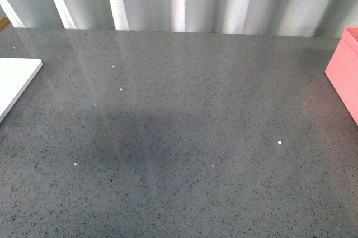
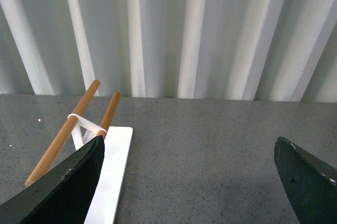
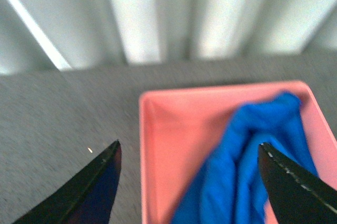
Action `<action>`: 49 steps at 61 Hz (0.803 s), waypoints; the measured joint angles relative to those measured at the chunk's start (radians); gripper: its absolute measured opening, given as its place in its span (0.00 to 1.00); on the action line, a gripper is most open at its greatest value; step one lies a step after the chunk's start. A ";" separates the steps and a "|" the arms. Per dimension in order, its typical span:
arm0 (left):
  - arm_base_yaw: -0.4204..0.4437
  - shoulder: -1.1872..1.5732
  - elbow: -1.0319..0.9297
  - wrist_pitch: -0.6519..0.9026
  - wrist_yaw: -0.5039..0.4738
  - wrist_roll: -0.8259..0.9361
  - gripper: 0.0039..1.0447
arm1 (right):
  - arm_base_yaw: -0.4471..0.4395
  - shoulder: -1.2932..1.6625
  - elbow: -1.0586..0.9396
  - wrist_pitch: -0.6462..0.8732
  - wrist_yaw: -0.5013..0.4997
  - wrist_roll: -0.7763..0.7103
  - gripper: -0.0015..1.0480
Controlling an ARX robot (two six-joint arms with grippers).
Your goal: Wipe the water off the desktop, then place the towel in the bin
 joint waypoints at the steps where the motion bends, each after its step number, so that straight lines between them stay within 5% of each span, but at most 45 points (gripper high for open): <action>1: 0.000 0.000 0.000 0.000 0.002 0.000 0.94 | 0.002 -0.008 -0.029 0.058 -0.011 0.002 0.68; 5: 0.000 0.000 0.000 0.000 0.002 0.000 0.94 | 0.027 -0.069 -0.200 0.398 -0.029 0.004 0.54; 10: 0.000 0.000 0.000 0.000 0.002 0.000 0.94 | 0.051 -0.153 -0.322 0.572 -0.006 0.009 0.37; 22: 0.000 0.000 0.000 0.000 0.002 0.000 0.94 | 0.089 -0.271 -0.499 0.609 0.032 0.012 0.03; 49: 0.000 0.000 0.000 0.000 0.002 0.000 0.94 | 0.197 -0.561 -0.716 0.540 0.134 0.013 0.03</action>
